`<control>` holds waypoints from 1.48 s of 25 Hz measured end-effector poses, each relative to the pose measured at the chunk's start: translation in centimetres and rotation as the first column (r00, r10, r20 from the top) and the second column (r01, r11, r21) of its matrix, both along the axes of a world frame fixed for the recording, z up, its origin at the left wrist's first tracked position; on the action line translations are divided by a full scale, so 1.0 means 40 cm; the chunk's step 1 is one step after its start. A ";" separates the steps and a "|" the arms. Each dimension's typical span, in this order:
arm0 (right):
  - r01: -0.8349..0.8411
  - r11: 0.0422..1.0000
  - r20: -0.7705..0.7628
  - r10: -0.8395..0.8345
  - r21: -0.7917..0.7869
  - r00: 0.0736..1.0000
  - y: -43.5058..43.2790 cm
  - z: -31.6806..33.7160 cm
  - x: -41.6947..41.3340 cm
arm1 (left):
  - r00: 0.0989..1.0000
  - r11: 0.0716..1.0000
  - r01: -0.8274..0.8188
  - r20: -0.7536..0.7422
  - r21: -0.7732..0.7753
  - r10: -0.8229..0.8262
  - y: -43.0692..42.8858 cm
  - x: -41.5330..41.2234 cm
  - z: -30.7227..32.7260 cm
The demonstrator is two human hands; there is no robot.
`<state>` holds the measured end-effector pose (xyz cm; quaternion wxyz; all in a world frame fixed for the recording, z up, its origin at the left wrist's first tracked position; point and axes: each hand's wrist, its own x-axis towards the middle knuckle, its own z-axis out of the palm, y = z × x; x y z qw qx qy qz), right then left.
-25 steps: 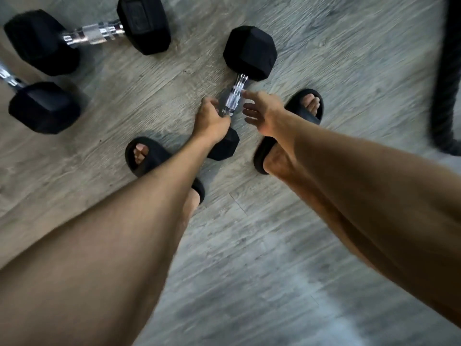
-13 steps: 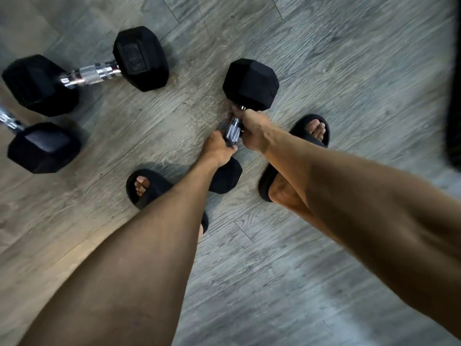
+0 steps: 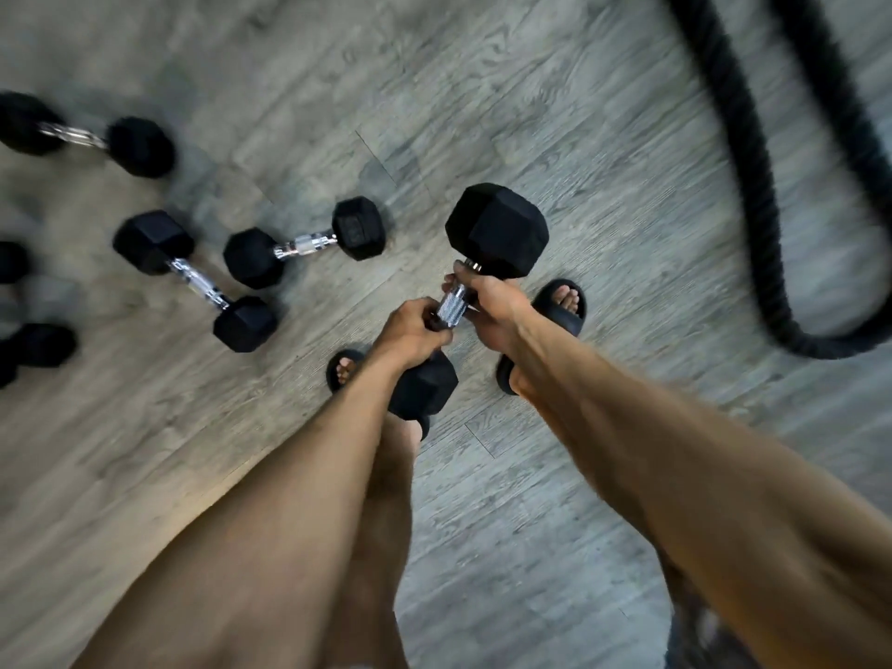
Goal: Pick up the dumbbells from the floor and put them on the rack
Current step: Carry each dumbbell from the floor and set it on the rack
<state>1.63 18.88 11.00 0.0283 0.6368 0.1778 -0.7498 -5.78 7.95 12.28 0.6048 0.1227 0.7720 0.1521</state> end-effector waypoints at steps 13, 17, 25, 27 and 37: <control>0.051 0.999 -0.170 -0.049 0.011 0.984 0.151 0.904 0.058 | 0.976 0.982 0.172 -0.152 0.083 -0.158 0.168 0.027 0.916; 0.019 1.000 -0.202 -0.015 0.015 0.979 0.218 1.034 0.106 | 0.969 0.977 0.180 -0.193 0.117 -0.155 0.223 0.075 1.033; 0.000 0.996 -0.300 0.028 0.092 0.954 0.354 1.130 -0.006 | 0.966 0.965 0.116 -0.253 0.234 -0.055 0.346 -0.030 1.111; -0.024 0.989 -0.338 0.073 0.147 0.938 0.403 1.148 -0.083 | 0.961 0.961 0.108 -0.275 0.256 -0.034 0.392 -0.106 1.127; -0.039 0.943 -0.515 0.214 0.330 0.830 0.680 1.305 -0.615 | 0.907 0.899 0.105 -0.412 0.425 0.089 0.648 -0.631 1.276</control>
